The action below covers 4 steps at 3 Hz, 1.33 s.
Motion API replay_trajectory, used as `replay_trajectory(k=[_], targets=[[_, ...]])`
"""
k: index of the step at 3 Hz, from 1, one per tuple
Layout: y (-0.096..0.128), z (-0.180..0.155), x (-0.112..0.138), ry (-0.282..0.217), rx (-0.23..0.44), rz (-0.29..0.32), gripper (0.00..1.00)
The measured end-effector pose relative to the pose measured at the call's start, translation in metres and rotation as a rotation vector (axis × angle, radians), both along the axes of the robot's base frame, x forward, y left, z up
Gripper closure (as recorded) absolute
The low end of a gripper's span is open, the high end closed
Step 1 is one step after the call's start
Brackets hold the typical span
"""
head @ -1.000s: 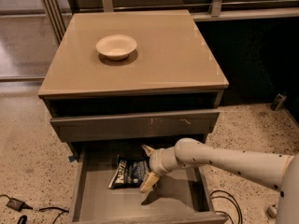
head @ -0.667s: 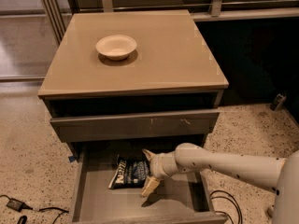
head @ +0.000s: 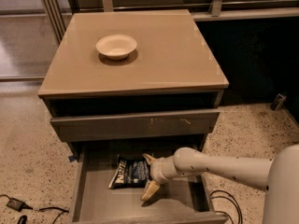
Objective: Pick blue chip bag from middle drawer and place on counter
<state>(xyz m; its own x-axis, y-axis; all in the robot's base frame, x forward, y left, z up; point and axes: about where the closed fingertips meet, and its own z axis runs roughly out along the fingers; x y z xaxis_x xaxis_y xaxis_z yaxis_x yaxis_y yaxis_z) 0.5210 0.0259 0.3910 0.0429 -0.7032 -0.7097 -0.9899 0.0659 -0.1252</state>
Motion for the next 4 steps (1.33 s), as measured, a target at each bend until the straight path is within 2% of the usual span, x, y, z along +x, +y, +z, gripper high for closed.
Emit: replay_trajectory(k=[2, 3, 4], targets=[[0.017, -0.029, 0.013, 0.018, -0.025, 0.021, 0.00], [0.018, -0.030, 0.014, 0.018, -0.026, 0.023, 0.06], [0.018, -0.030, 0.014, 0.018, -0.026, 0.023, 0.24]])
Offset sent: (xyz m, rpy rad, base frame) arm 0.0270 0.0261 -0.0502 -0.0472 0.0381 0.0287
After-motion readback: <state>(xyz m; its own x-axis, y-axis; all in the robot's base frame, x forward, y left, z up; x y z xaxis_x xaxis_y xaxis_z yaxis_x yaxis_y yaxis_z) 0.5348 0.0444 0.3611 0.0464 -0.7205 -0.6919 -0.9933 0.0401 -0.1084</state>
